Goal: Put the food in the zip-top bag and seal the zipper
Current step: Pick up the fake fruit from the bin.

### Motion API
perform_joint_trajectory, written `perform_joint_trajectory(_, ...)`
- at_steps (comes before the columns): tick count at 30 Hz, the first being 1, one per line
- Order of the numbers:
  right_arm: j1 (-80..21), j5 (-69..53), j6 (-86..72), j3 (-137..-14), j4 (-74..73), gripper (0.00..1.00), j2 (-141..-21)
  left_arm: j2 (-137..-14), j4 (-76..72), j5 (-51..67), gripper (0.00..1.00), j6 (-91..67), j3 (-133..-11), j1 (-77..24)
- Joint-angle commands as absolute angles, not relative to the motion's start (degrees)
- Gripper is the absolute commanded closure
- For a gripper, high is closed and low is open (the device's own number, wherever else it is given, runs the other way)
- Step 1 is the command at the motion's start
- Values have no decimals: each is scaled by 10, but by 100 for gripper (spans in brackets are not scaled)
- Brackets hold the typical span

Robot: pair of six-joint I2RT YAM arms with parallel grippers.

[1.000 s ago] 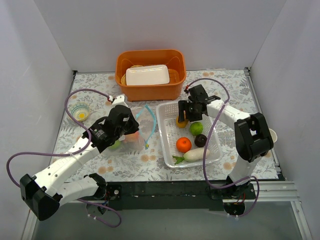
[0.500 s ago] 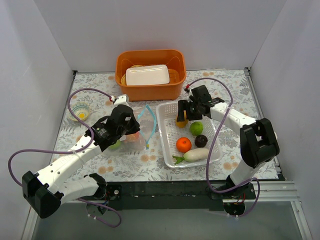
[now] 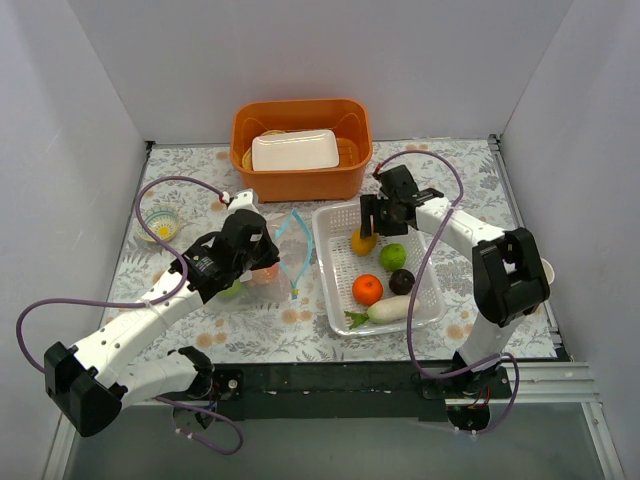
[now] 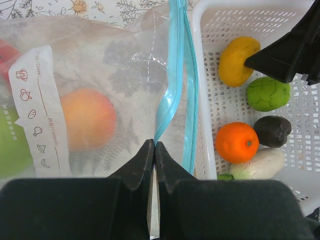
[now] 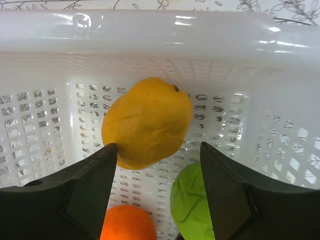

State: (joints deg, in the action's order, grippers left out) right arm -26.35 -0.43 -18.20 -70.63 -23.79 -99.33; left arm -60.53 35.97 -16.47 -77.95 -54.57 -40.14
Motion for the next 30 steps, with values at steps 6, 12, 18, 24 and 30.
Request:
perform_joint_trajectory(6,-263,-60,-194,-728,-211,26,-1015,-602,354,-163,100,-772,-549,-402)
perform_joint_trajectory(12,-263,-68,-197,-740,-213,29,-1031,-595,348,-154,100,-769,-535,-402)
perform_joint_trajectory(18,-263,-76,-198,-744,-211,29,-1036,-588,345,-154,100,-773,-527,-402)
perform_joint_trajectory(24,-264,-81,-202,-749,-207,21,-1036,-586,340,-151,100,-770,-524,-402)
perform_joint_trajectory(30,-266,-69,-217,-762,-214,20,-1049,-584,341,-153,100,-766,-524,-402)
